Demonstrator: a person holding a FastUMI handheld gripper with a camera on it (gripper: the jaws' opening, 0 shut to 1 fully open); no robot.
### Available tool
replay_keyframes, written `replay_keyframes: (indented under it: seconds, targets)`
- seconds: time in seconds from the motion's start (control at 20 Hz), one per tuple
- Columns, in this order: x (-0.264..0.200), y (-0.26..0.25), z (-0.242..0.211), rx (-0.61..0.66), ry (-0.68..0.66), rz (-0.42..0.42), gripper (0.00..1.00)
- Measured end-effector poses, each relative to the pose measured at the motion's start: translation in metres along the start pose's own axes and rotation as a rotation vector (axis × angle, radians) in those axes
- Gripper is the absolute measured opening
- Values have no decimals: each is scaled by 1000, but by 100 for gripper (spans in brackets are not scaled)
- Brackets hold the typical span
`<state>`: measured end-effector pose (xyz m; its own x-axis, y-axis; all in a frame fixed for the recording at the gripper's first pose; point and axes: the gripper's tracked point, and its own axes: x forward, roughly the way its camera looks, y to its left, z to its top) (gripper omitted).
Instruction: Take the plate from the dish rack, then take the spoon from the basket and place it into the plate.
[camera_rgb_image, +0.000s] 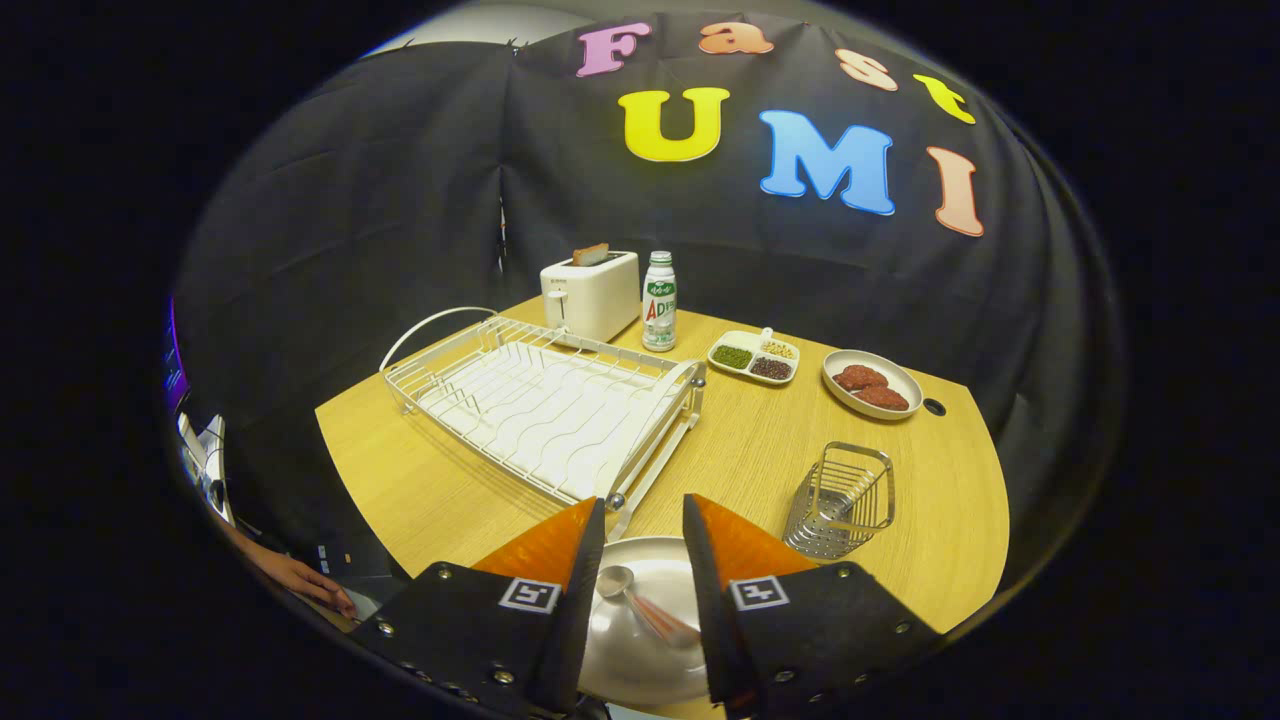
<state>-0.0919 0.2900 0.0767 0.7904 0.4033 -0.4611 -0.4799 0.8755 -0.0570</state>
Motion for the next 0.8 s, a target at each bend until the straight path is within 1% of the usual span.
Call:
replay_keyframes:
  seconds: [0.1,0.3,0.45,0.65,0.8]
  targets:
    - [-14,-17,20,22,-72,-45,49]
    - [-54,-66,66,71,-208,-189,49]
    - [-94,-105,102,89,-316,-308,49]
    - [-145,-146,148,125,-459,-443,49]
    - [-175,-163,167,133,-551,-508,49]
